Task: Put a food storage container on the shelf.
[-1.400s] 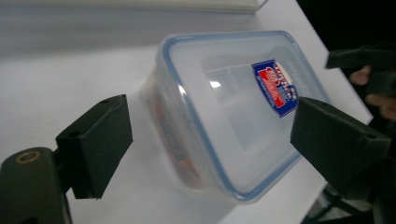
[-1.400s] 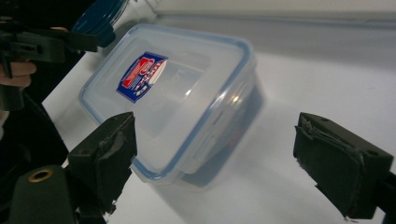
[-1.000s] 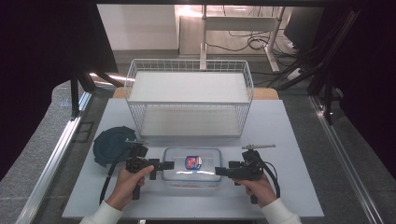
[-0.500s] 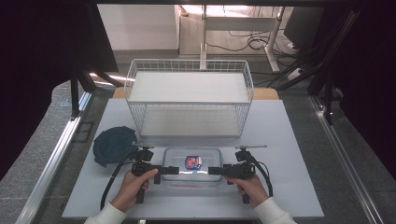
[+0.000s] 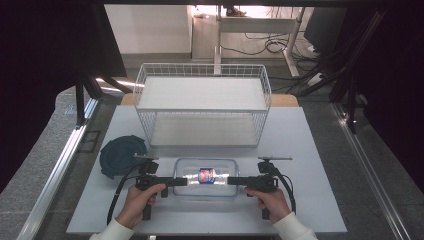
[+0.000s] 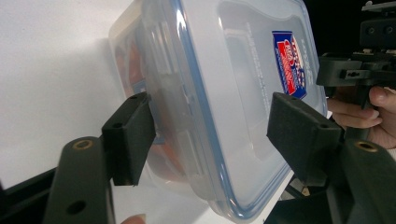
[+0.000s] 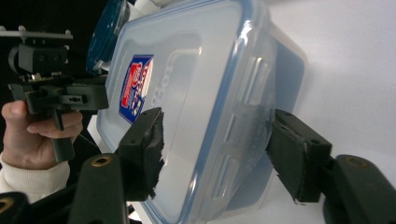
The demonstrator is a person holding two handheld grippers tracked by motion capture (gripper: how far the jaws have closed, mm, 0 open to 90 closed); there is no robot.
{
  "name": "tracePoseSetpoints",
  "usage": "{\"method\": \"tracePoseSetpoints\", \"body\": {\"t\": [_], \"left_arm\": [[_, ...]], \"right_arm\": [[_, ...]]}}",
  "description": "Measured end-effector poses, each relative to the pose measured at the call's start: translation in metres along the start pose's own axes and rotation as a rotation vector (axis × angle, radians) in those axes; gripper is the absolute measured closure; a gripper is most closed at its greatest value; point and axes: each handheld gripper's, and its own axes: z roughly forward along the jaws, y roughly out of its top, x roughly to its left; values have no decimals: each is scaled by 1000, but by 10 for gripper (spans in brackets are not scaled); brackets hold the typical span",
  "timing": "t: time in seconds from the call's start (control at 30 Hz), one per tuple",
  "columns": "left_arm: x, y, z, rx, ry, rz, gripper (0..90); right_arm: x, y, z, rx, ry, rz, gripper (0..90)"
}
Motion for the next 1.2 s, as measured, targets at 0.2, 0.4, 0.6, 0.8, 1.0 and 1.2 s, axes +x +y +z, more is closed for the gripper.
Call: {"method": "tracePoseSetpoints", "body": {"t": [0.2, 0.4, 0.6, 0.8, 1.0, 1.2], "left_arm": [[-8, -5, -7, -30, 19, 13, 399], [-12, -5, -10, -48, 26, 23, 435], [-16, -5, -13, -63, 16, 37, 436], [-22, -4, -18, -80, 12, 61, 437], [-34, 2, -25, -114, 11, 95, 437], [-45, 11, -31, -136, 13, 123, 437]], "right_arm": [[7, -2, -6, -37, -17, -15, 439], [14, -5, -11, -58, -36, -64, 455], [19, -5, -16, -75, -37, -97, 461], [26, -2, -22, -95, -34, -137, 463], [35, 6, -32, -113, -32, -196, 464], [44, 16, -42, -133, -28, -241, 464]]}}
